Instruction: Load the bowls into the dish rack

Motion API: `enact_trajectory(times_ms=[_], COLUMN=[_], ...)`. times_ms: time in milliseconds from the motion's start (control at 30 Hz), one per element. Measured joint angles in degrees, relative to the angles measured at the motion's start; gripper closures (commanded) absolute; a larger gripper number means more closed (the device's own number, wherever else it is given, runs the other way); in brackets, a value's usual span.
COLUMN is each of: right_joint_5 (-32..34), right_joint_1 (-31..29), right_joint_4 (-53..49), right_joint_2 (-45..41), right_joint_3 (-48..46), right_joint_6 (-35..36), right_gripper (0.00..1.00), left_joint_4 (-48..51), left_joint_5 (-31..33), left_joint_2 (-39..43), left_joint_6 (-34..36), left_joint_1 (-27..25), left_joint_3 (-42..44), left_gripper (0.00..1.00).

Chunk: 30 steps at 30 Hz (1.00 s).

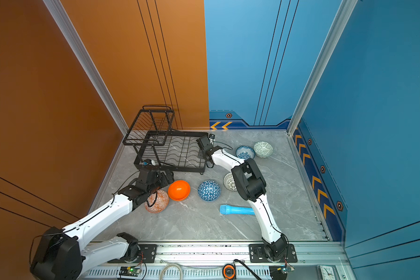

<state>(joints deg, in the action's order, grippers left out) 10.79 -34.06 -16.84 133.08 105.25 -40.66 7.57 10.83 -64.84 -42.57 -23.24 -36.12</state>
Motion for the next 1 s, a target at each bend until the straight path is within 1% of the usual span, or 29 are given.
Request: enact_trajectory(times_ms=[333,633,733,833,1000], right_joint_5=[-0.2,-0.5,-1.6,-3.5,-5.3], right_joint_1=[0.0,0.2,0.5,0.9,1.1], right_joint_4=[-0.2,-0.8,-0.8,-0.6,-0.5], right_joint_2=[0.1,0.7,0.7,0.7,0.7], right_joint_3=[0.4,1.4,1.5,1.6,1.6], right_joint_6=[1.5,1.9,1.6,0.6,-0.2], right_gripper=[1.0,0.88,0.84,0.74,0.66], left_joint_4=[0.0,1.7,2.7,3.2,5.6], left_joint_5=[0.0,0.0,0.0,0.0,0.0], left_joint_2=[0.0,0.0,0.0,0.0,0.0], left_joint_6=[-0.2,-0.9,-1.1,-1.0,-1.0], left_joint_1=[0.0,0.0,0.0,0.0,0.0], left_joint_3=[0.0,0.0,0.0,0.0,-1.4], left_gripper=[0.02,0.02,0.02,0.02,0.02])
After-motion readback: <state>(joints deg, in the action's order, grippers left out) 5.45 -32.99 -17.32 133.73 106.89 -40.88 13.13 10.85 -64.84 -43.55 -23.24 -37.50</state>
